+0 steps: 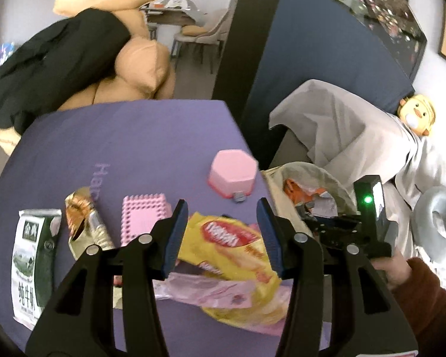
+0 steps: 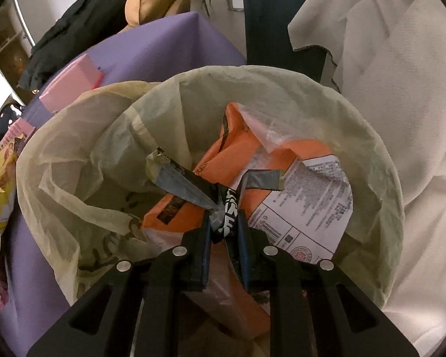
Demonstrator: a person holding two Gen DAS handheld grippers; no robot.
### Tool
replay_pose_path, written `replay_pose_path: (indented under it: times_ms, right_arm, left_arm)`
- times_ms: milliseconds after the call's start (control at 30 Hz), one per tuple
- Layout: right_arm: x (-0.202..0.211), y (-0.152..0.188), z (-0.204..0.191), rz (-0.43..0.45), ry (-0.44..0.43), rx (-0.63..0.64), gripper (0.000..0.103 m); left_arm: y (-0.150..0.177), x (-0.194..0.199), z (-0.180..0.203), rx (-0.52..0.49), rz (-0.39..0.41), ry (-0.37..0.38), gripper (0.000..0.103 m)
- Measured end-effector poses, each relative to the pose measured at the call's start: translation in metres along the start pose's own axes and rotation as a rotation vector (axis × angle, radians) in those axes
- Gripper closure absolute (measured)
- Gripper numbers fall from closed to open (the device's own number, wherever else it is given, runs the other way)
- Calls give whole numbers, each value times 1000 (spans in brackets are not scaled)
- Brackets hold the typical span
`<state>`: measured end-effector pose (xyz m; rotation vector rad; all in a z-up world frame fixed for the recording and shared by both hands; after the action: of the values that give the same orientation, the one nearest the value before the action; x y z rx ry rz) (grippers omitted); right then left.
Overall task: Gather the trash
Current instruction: 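Open both tools to drop the orange bag and black wrapper into the trash bag, then move both tools back over the table toward the milk carton and pink candy stick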
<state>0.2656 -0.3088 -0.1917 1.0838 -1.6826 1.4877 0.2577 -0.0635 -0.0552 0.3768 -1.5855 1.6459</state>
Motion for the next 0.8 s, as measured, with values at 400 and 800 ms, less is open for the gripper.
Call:
replay_pose_path:
  times_ms: [400,800]
  right_arm:
    - [72,6,-6,120,24,-20,67]
    - [111,12,-99,198,-115,107,67]
  left_arm:
    - [27,11,-50,87,-12,16,57]
    - [54,44,-119,131,5,-94,53]
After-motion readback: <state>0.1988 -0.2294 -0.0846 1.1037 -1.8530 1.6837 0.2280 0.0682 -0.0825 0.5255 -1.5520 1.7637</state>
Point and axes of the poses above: each gripper's, at about its wrist camera, not at the fingertips, and x roughly against the way its jaws point, z to its right, y to its underside, the point moved 4 cm from there along -x, roughly the way its jaws point, and after that the axes turned 4 degrees about -y, right-handed, at the moved point
